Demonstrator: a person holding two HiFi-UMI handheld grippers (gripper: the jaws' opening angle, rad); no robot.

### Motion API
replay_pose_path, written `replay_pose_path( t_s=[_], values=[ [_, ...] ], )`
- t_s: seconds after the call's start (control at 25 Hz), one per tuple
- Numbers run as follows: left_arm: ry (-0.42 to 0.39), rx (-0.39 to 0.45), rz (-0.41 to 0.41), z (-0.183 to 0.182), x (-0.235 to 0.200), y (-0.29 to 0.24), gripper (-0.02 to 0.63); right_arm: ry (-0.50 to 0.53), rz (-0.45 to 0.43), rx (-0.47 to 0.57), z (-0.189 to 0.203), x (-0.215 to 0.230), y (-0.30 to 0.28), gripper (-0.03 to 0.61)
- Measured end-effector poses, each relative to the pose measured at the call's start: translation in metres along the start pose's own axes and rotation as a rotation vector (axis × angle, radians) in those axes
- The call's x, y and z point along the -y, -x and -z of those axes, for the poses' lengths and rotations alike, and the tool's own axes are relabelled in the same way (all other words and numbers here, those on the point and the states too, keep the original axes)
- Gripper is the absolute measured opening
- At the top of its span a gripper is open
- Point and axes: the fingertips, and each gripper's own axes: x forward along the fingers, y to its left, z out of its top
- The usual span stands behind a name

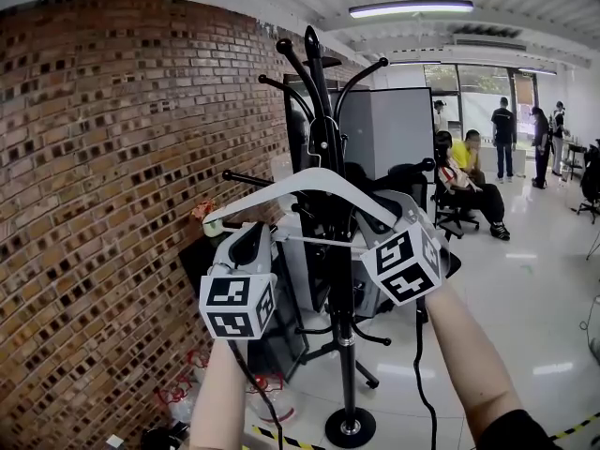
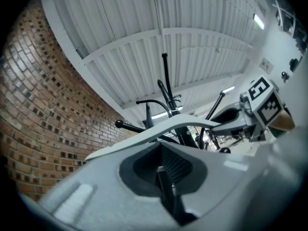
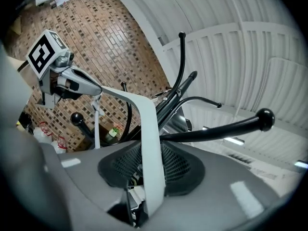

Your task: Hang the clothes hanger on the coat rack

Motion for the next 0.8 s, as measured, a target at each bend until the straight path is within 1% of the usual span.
replay_pose_path(
  t_s=[0.04, 0.12, 0.16, 0.32, 0.4, 0.48, 0.6, 0.8],
  values=[
    [0.003, 0.001, 0.001, 0.000, 0.001, 0.000, 0.005, -0.007, 0.012, 0.021, -0.001, 0.003, 0.002, 0.135],
    [0.005, 0.004, 0.003, -0.002, 0.005, 0.000, 0.005, -0.019, 0.036, 0.068, -0.005, 0.010, 0.009, 0.164],
    [0.004, 0.006, 0.005, -0.002, 0.006, 0.000, 0.005, -0.023, 0.045, 0.087, -0.006, 0.013, 0.012, 0.169],
    [-0.001, 0.011, 0.007, -0.001, 0.009, -0.003, 0.005, -0.032, 0.046, 0.099, -0.002, 0.015, 0.018, 0.200],
    [-0.001, 0.011, 0.004, 0.000, 0.007, -0.003, 0.005, -0.025, 0.049, 0.107, -0.004, 0.014, 0.022, 0.206],
    [-0.001, 0.010, 0.005, 0.002, 0.007, -0.001, 0.005, -0.025, 0.068, 0.146, -0.009, 0.016, 0.033, 0.209],
    [0.012, 0.011, 0.005, 0.006, 0.009, 0.000, 0.005, -0.071, 0.098, 0.212, -0.009, 0.026, 0.055, 0.209],
    [0.044, -0.001, -0.013, 0.026, 0.011, 0.009, 0.005, -0.096, 0.153, 0.235, 0.005, 0.040, 0.091, 0.207]
  ],
)
